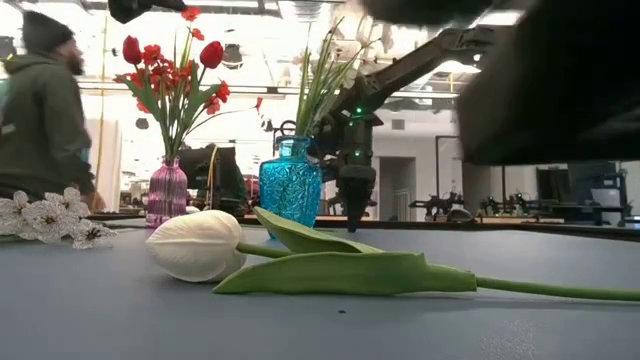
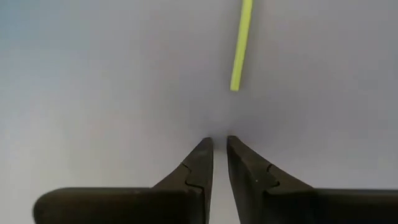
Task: Sort flowers into vase by color
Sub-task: Put the top white tulip into the blue vase
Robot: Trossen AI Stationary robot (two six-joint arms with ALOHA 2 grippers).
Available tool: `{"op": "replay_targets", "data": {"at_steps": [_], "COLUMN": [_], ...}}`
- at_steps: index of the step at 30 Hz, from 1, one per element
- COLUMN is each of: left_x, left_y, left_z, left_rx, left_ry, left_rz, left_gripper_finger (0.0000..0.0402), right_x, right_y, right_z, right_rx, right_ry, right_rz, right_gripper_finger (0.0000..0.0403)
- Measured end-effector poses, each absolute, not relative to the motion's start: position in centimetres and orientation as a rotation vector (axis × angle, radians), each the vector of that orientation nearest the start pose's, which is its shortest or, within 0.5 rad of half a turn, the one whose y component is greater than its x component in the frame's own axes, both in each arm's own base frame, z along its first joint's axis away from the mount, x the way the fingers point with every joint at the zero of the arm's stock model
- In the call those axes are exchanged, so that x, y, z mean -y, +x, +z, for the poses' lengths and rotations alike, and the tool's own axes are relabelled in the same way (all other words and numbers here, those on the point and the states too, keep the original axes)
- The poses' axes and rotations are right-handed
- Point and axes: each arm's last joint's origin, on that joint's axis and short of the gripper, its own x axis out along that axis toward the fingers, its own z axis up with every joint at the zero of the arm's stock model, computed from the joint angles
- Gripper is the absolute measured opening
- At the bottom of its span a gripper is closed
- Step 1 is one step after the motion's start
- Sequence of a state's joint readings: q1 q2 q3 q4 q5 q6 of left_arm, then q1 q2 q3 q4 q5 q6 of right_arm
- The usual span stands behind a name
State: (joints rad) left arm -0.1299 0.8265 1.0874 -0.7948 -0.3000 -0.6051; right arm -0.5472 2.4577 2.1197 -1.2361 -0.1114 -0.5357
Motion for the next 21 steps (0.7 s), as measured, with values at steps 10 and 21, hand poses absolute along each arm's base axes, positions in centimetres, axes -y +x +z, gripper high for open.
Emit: {"op": "replay_targets", "data": {"at_steps": [10,21], "left_x": [1.2,1.2], "left_y": [15.1,15.1], "left_z": [36.7,36.7], "left_rx": [-0.489,-0.488], "left_ry": [-0.459,-0.450], "left_rz": [0.298,0.299], "left_gripper_finger": [0.0194,0.0194], "right_x": [25.7,27.5], "right_y": [39.3,40.0], "right_z": [16.2,19.4], "right_rx": [-1.494,-1.080], "right_ry": [0.213,0.362], "right_rz": [0.034,0.075], "right_gripper_finger": [0.0082,0.0073]}}
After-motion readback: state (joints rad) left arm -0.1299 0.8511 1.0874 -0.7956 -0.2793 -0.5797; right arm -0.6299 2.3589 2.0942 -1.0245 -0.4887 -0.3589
